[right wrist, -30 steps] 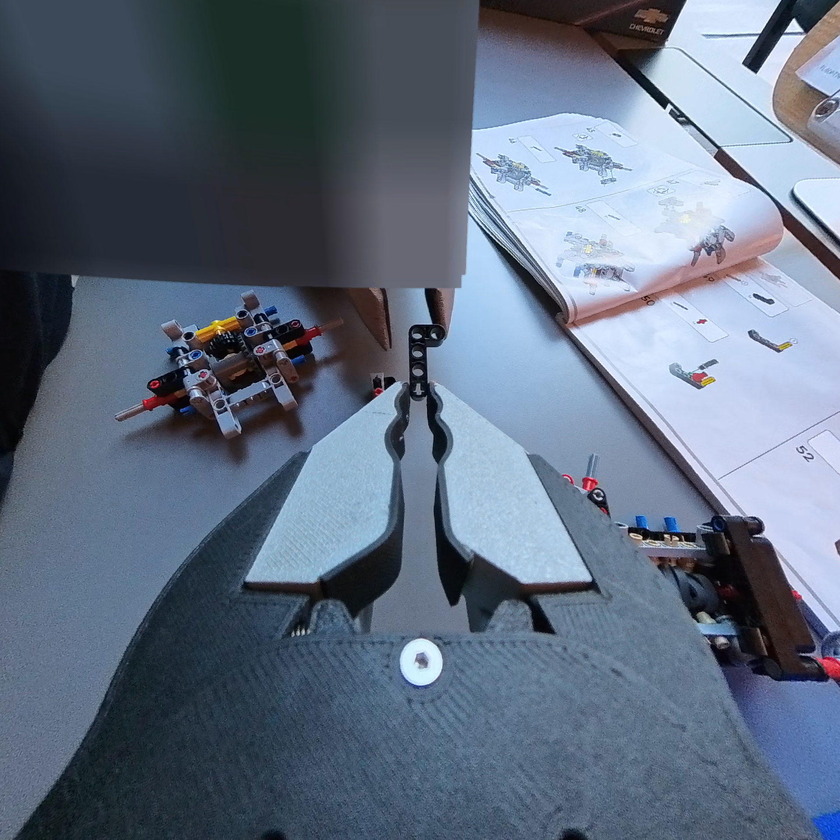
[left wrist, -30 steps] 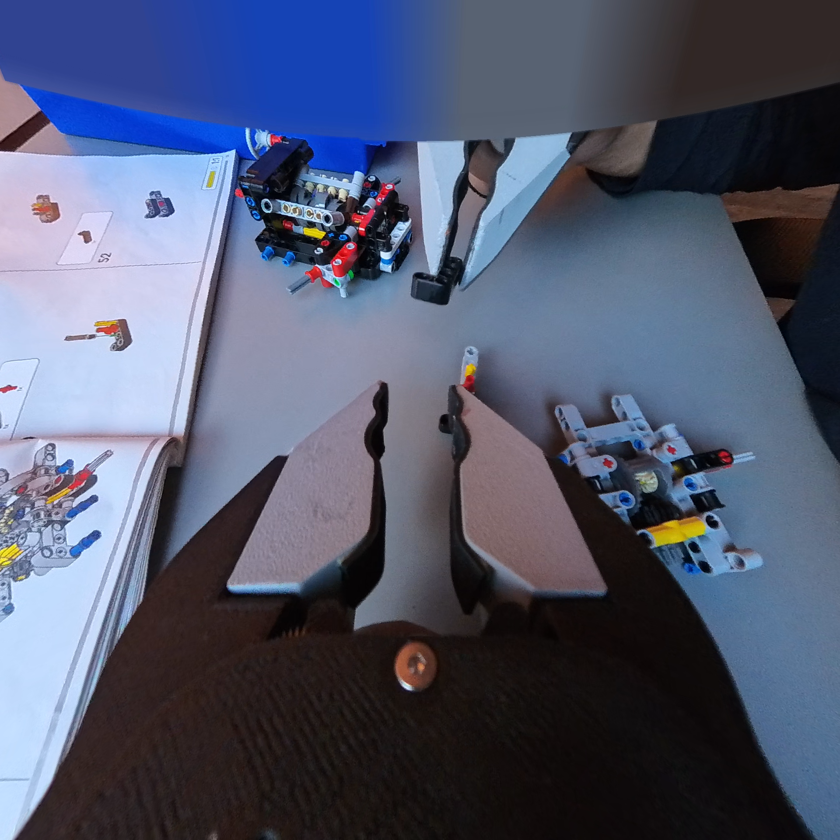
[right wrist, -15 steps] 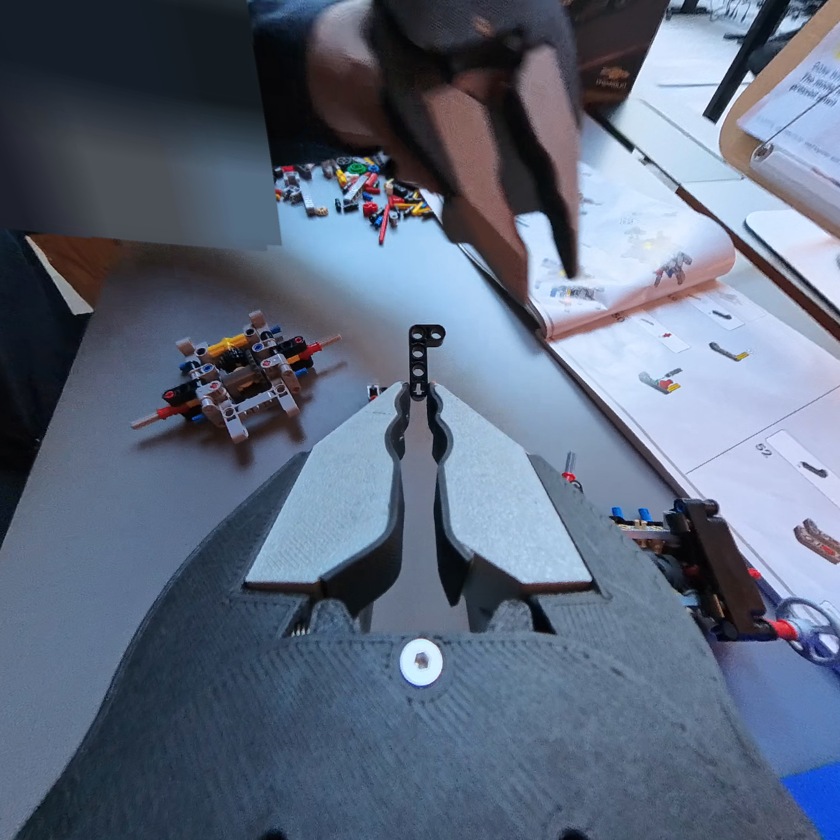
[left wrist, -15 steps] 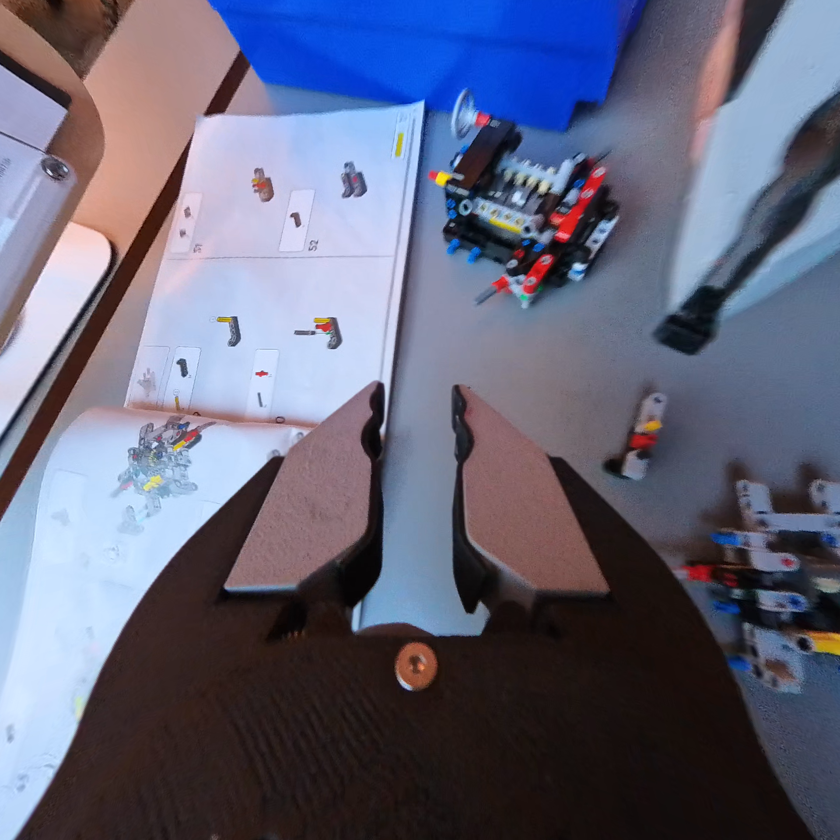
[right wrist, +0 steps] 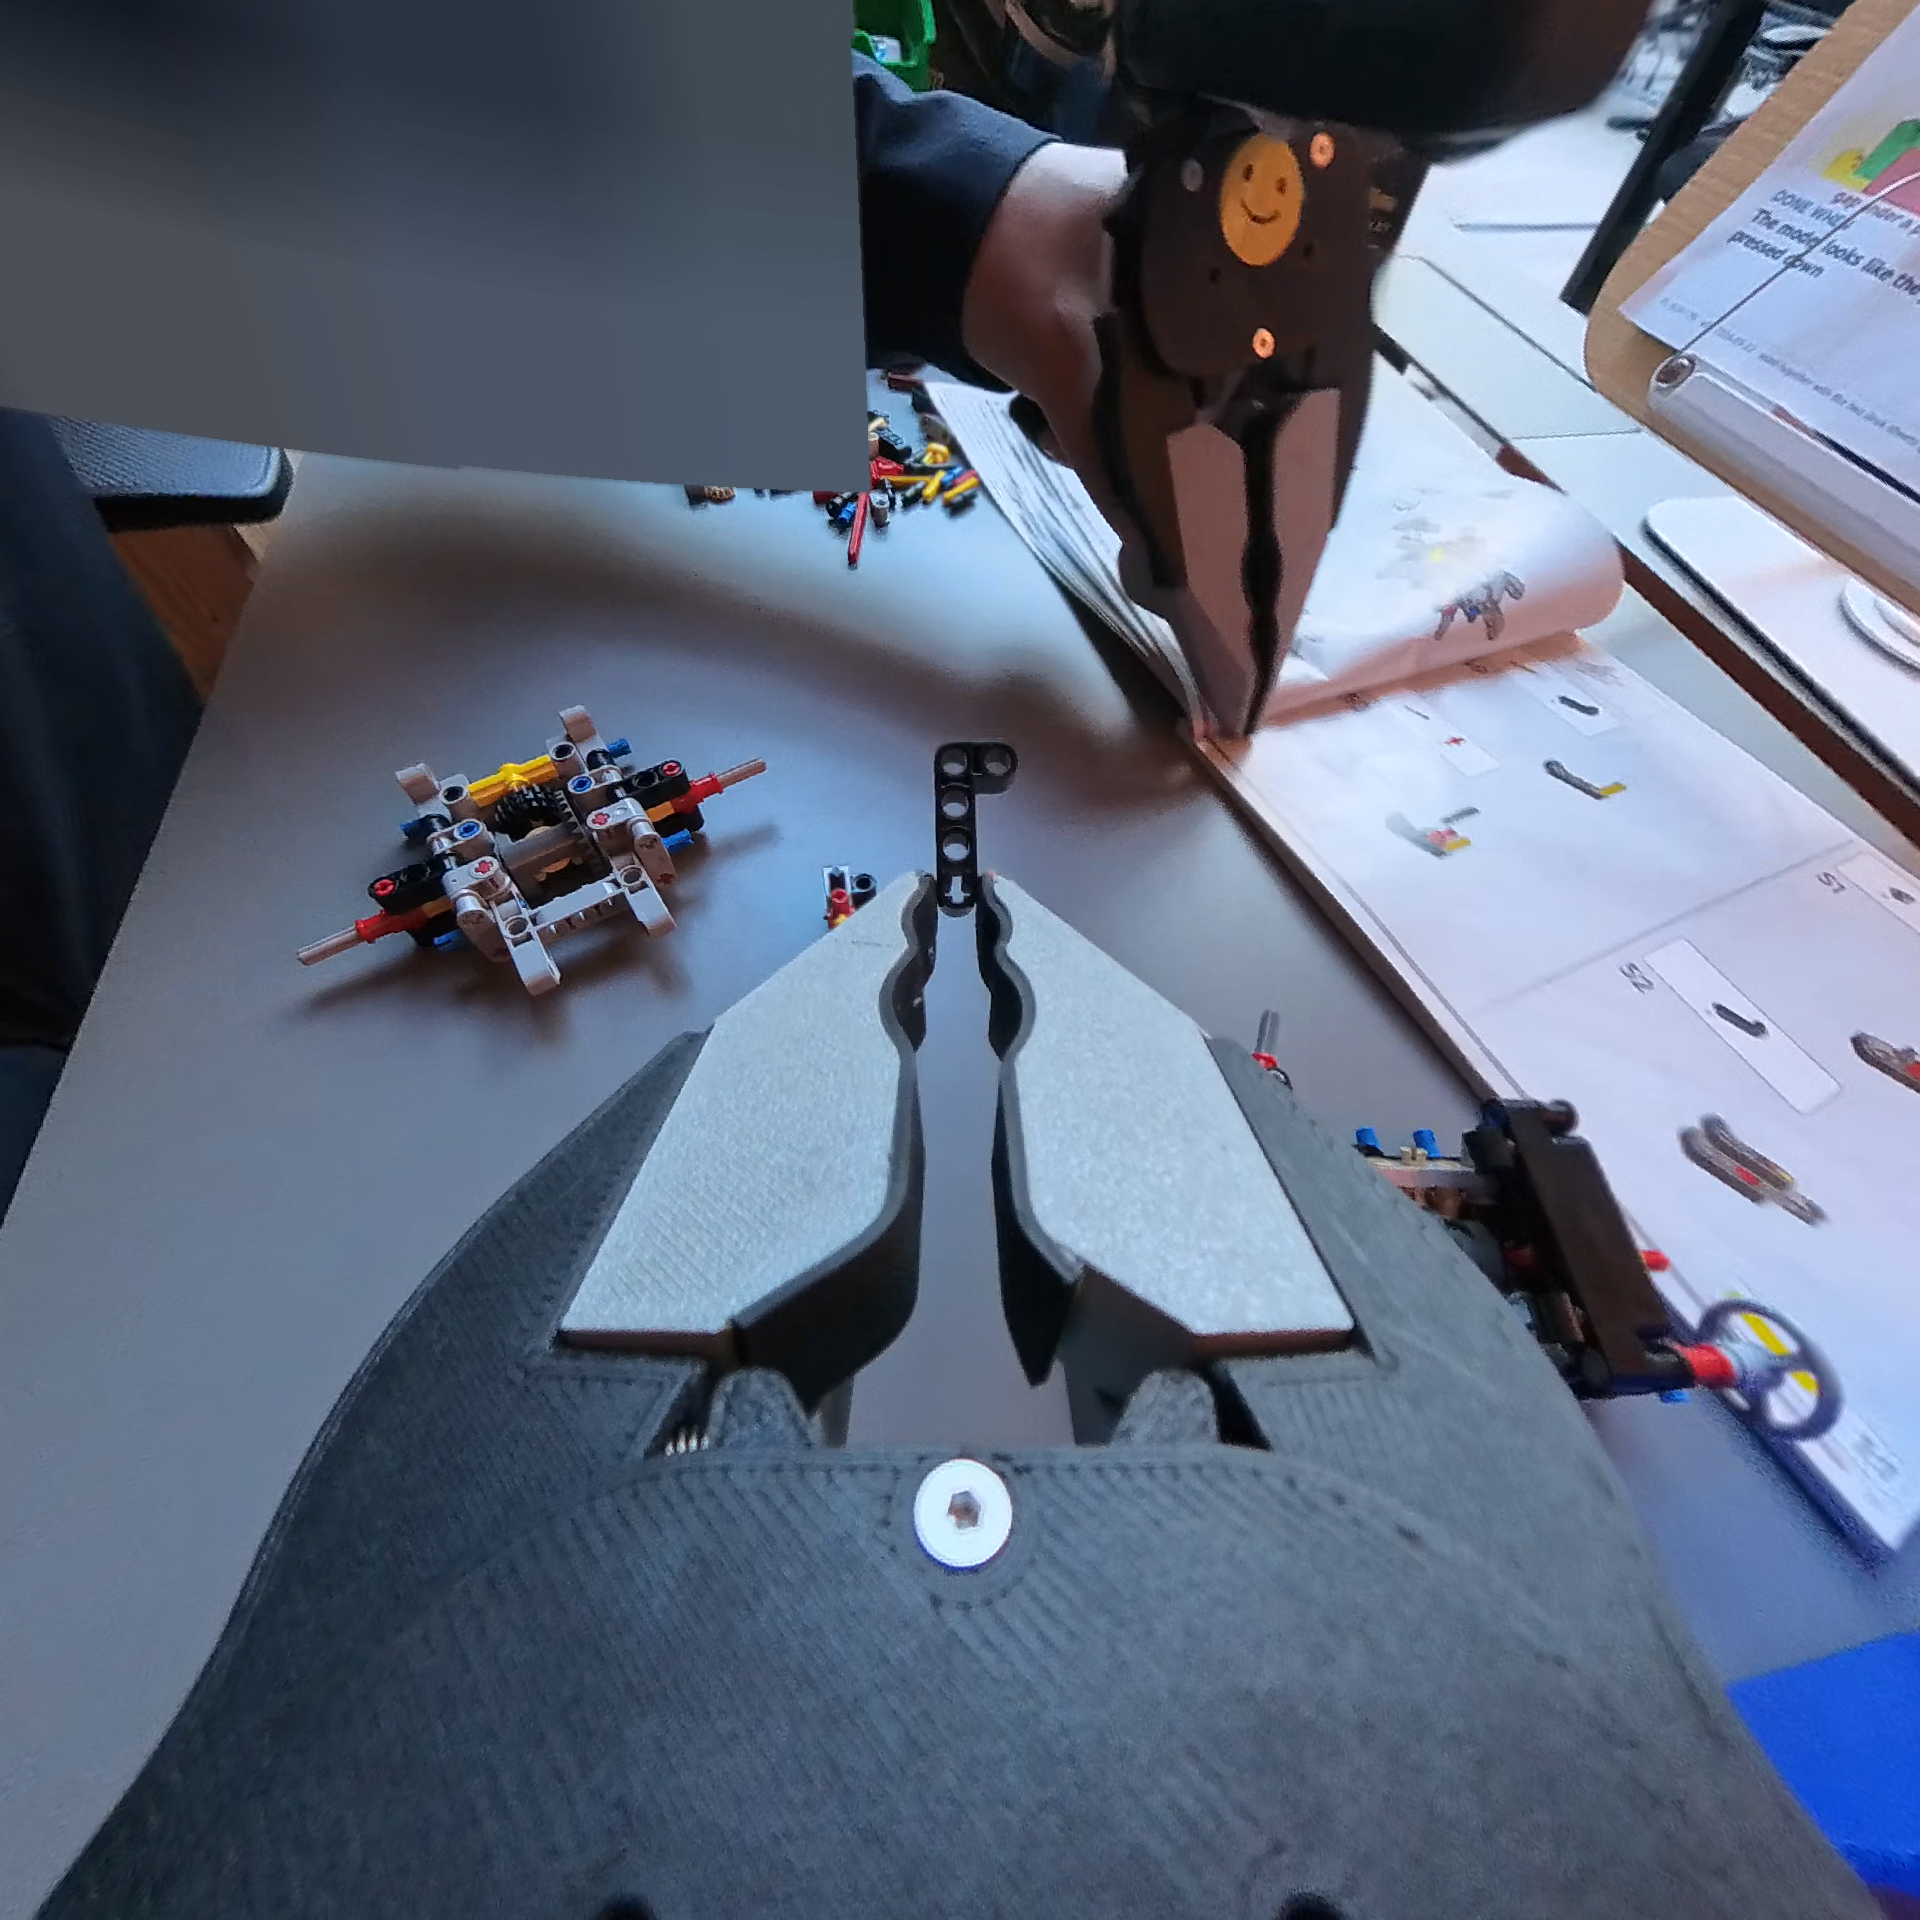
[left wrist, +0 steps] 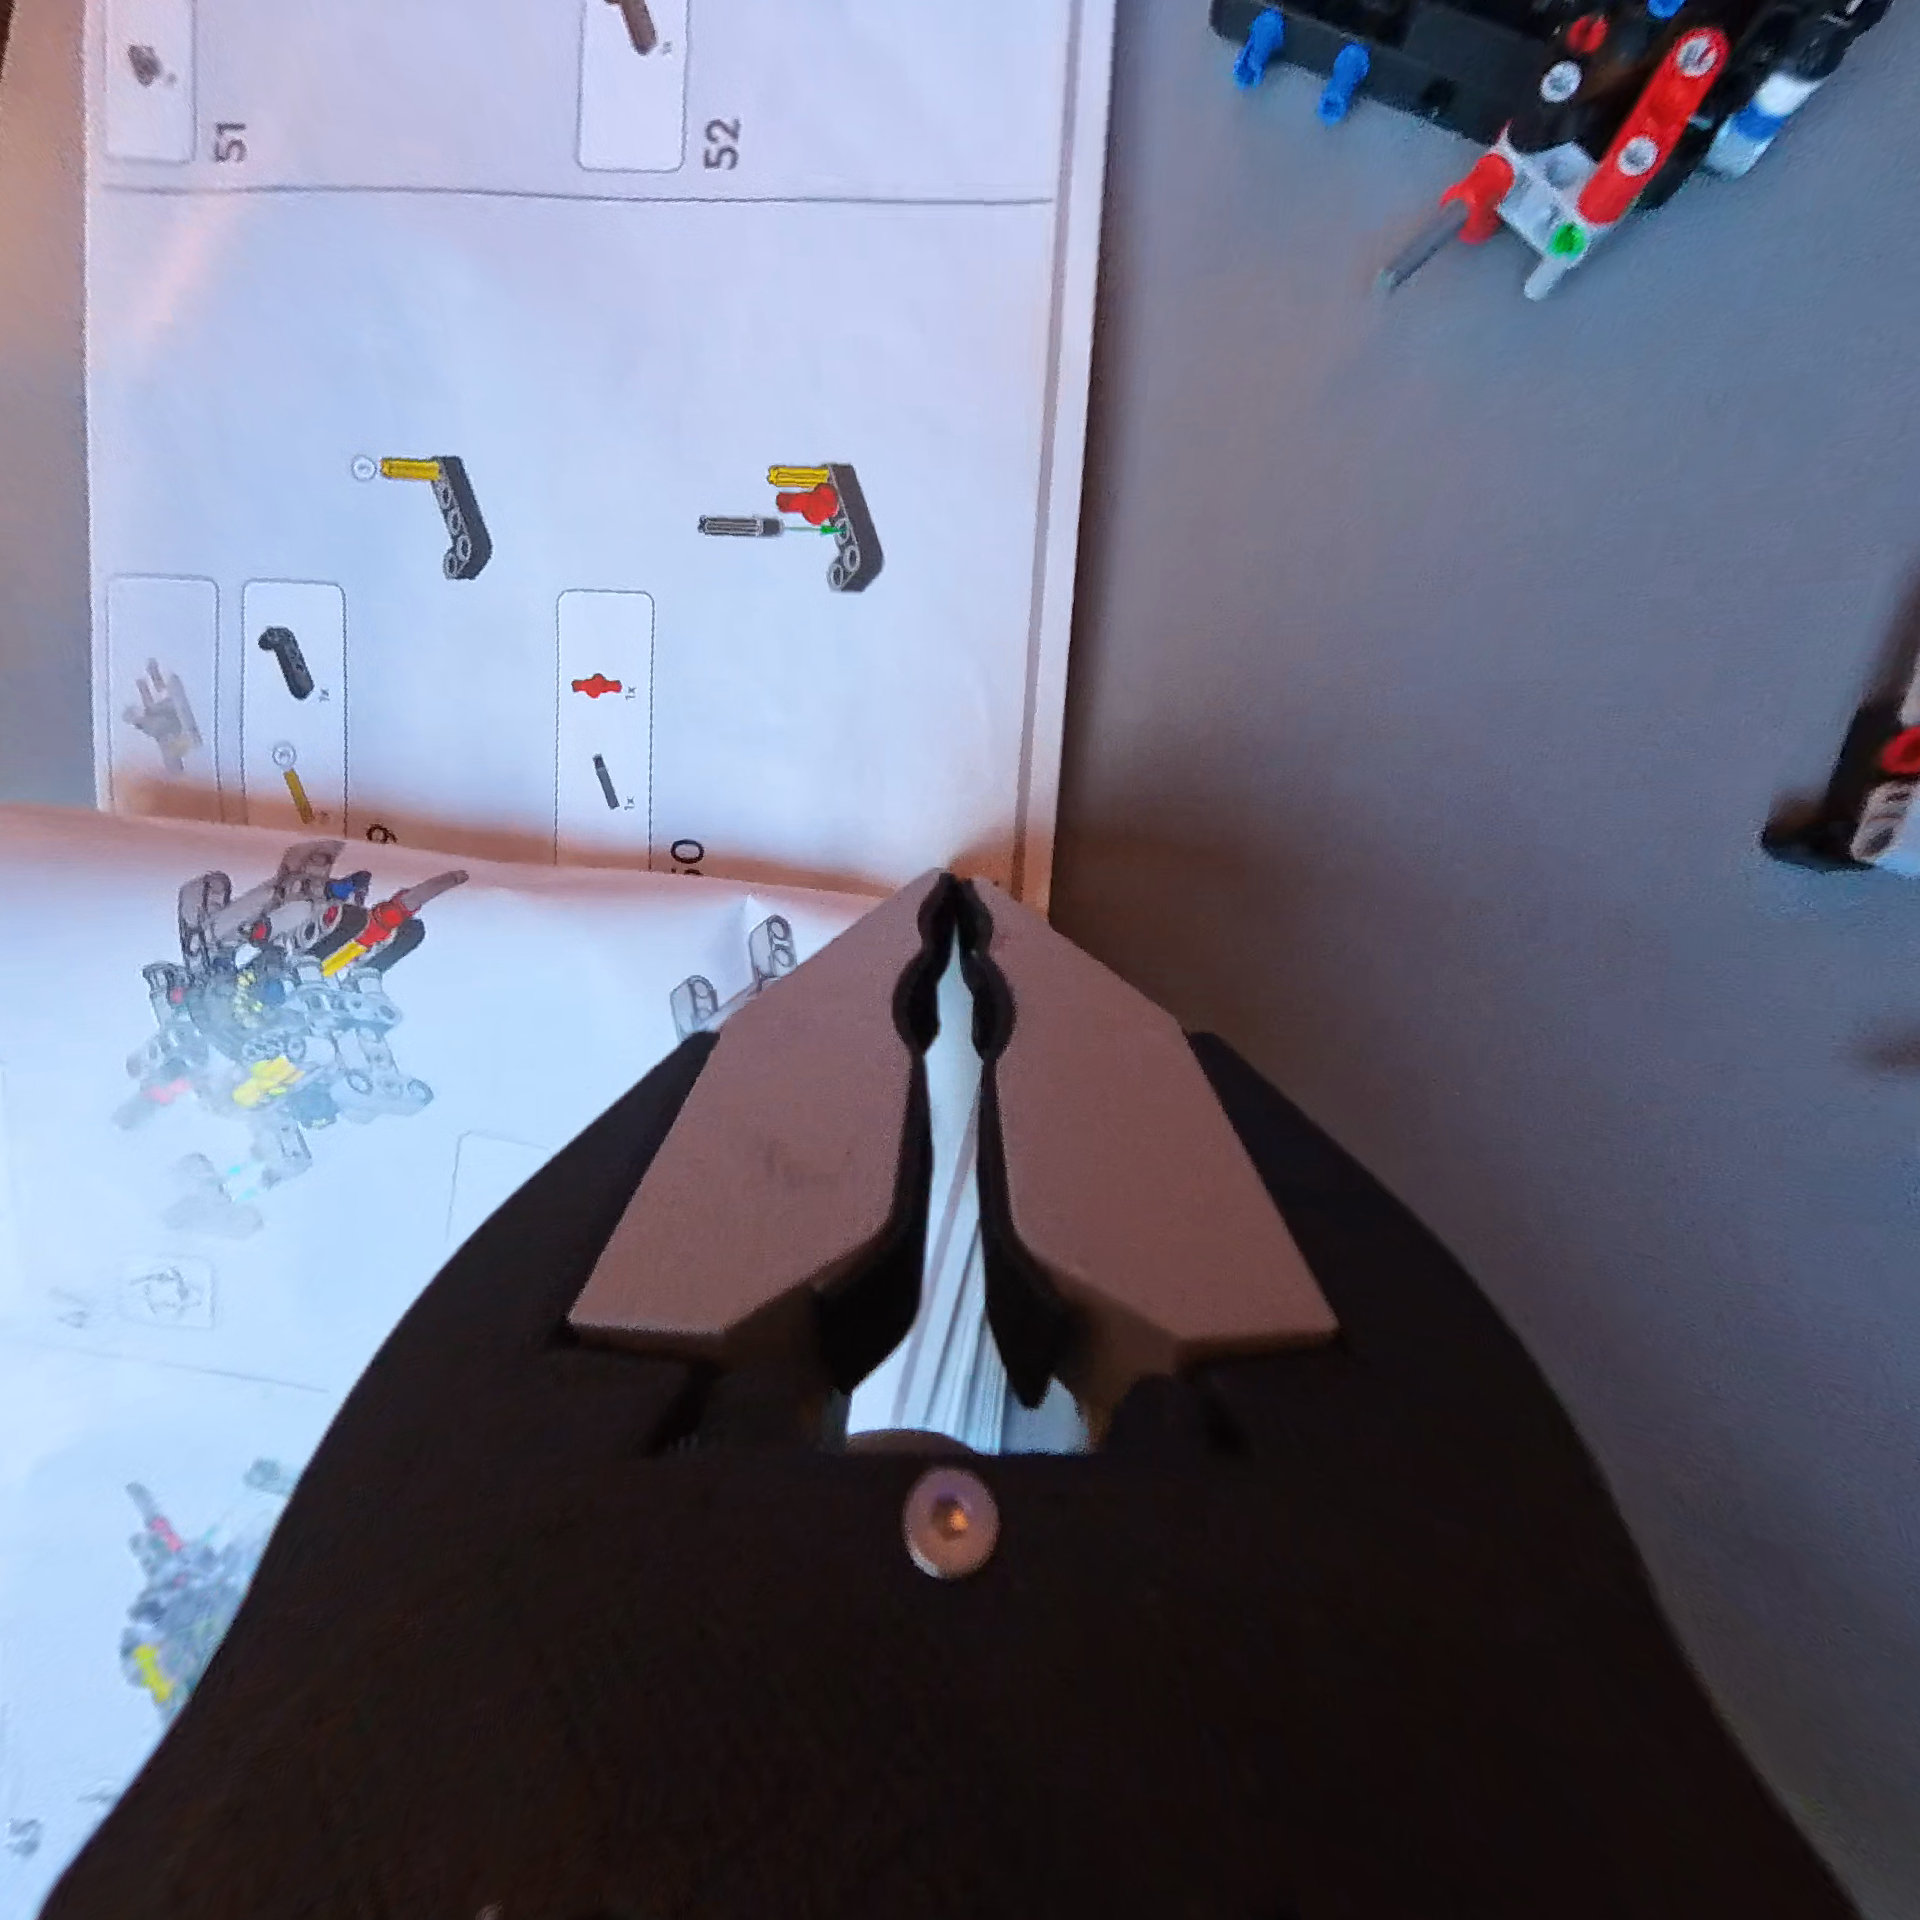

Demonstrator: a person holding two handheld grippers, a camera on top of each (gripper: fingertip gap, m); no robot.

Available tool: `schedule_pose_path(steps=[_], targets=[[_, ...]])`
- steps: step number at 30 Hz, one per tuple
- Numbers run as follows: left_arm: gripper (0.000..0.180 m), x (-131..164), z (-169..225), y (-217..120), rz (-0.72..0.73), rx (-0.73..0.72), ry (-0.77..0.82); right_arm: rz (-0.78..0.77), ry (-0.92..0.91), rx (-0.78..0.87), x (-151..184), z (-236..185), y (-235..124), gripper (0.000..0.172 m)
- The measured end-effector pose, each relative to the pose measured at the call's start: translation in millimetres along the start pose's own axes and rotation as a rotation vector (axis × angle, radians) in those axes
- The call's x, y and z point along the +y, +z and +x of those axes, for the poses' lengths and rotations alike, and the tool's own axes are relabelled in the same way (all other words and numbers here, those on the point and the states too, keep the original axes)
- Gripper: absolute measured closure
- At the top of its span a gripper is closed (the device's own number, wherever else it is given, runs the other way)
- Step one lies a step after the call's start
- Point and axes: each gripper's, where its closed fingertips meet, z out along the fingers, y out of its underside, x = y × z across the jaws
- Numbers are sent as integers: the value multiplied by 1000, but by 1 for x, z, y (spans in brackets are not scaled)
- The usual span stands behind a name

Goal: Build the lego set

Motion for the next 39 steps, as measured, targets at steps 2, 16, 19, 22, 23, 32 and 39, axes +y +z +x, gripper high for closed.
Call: schedule_pose_path(steps=[2, 16, 19, 22, 23, 32, 39], targets=[[180, 8, -1, -5, 6, 5, -19, -1, 8, 1, 1, 2, -1, 167], [180, 38, -2, -23, 28, -19, -70, -19, 71, -22, 14, 8, 1, 168], [180, 37, -2, -23, 40, -19, -77, -21, 82, -25, 16, 9, 1, 168], [180, 37, -2, -23, 52, -21, -85, -28, 98, -30, 18, 10, 2, 167], [180, 37, -2, -23, 54, -24, -87, -31, 102, -29, 19, 10, 2, 167], [155, 37, 10, -31, 33, -60, -81, -50, 98, -17, 22, 11, 3, 168], [147, 31, 32, -57, 72, -165, -64, -52, 90, -12, 21, 11, 3, 168]])
